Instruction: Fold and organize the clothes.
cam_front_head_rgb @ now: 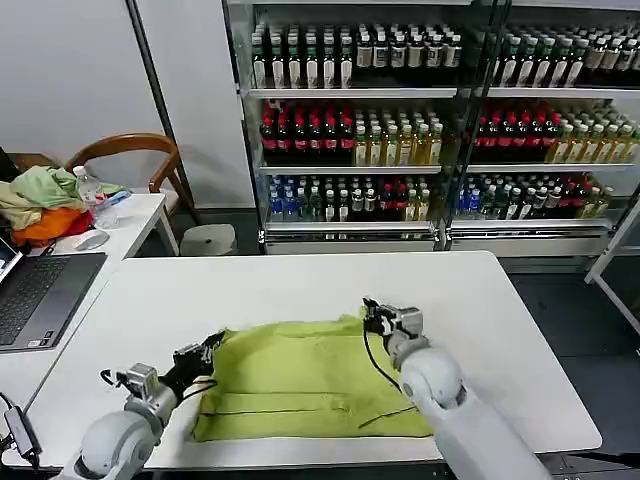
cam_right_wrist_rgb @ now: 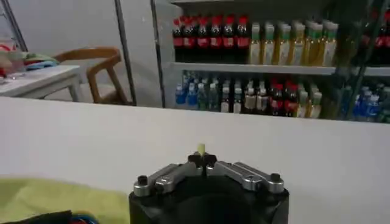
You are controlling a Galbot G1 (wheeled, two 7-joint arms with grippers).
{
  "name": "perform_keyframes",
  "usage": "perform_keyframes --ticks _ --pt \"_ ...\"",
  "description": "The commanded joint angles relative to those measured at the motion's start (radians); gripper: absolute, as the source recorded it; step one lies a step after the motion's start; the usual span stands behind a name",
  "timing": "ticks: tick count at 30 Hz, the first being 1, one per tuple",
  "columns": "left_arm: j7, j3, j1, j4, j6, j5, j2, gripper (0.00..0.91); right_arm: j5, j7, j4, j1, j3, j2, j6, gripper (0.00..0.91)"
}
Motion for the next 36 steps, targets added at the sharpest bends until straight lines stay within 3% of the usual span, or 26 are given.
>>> perform_keyframes --ticks 1,13,25,36 --pt "-0.001 -0.026 0.118 -0.064 -0.041 0.045 -0.016 0.040 -0.025 0.013 0.246 -0.236 0.046 -0.081 0.017 0.000" --pt "0.004 -0.046 0.153 -0.074 -0.070 0.047 -0.008 0.040 -0.087 0.028 0.265 -0.306 0.063 -0.088 0.022 0.000" --pt "0.018 -0.086 0.181 -0.078 -0.069 0.021 0.018 0.040 -0.084 0.056 0.265 -0.313 0.087 -0.087 0.020 0.000" --pt "0.024 -0.089 0.233 -0.093 -0.066 0.041 0.024 0.040 -0.087 0.045 0.250 -0.332 0.085 -0.098 0.019 0.000"
